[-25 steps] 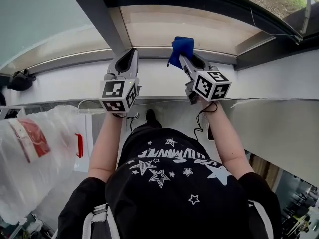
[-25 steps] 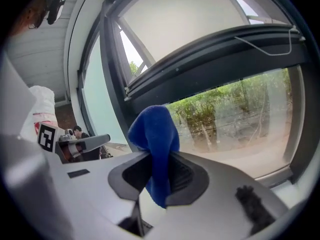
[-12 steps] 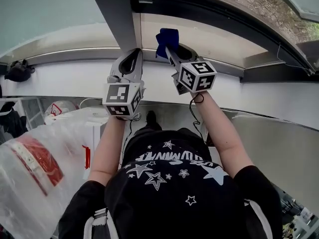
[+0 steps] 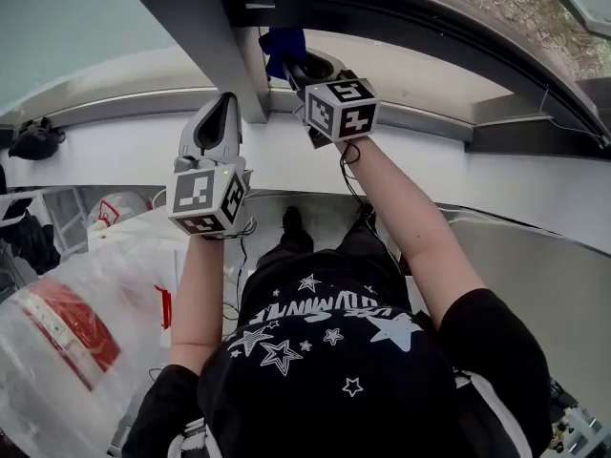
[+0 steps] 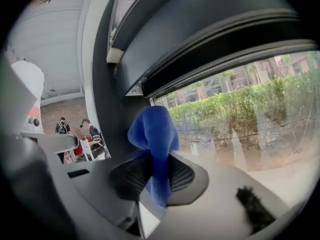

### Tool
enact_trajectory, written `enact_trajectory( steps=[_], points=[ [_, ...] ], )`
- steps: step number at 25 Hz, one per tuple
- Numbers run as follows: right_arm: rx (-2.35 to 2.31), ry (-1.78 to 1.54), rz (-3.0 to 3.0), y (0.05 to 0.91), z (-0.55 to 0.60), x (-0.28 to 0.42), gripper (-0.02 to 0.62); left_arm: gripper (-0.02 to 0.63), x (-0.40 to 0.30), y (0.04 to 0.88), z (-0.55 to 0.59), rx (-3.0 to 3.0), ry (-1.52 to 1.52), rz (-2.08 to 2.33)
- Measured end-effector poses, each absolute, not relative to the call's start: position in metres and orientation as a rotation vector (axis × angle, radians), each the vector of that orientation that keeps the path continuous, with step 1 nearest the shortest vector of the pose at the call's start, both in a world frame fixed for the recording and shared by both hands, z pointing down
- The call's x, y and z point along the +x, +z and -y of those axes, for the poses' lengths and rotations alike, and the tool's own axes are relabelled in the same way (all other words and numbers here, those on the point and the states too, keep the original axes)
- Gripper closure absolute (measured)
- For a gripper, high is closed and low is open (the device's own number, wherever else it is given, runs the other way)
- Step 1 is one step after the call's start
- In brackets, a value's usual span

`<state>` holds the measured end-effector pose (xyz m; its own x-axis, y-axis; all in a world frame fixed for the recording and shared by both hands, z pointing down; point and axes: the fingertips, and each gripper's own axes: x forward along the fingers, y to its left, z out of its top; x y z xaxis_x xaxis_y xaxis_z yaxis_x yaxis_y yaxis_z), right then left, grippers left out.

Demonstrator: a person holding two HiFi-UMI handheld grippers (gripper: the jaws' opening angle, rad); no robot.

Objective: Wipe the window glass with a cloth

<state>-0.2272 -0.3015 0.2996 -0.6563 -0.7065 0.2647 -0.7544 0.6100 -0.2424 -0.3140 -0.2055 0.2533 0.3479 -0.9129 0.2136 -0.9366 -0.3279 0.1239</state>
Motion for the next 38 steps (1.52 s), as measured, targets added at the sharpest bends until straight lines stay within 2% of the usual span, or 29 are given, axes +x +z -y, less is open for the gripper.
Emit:
enact_trajectory(
  steps=[5, 10, 29, 38],
  points=[
    [1.226, 0.544, 2.703, 0.305, 0.309, -0.217, 0.52, 0.597, -0.299, 0.258, 0.2, 2.368, 0.194, 1.688],
    [1.258, 0.556, 2.674, 0.309, 0.306, -0.168, 0.521, 0.597, -0.259, 0.26, 0.203, 2.391, 0.229, 1.661],
    [1.62, 0.68, 2.517, 0.325, 0.284, 0.147, 0.522, 0.597, -0.006, 0.265, 0.203, 2.559, 0.382, 1.417],
    [1.801, 0.714, 2.424, 0.324, 0.272, 0.281, 0.52, 0.597, 0.093, 0.256, 0.202, 2.636, 0.413, 1.32]
  ],
)
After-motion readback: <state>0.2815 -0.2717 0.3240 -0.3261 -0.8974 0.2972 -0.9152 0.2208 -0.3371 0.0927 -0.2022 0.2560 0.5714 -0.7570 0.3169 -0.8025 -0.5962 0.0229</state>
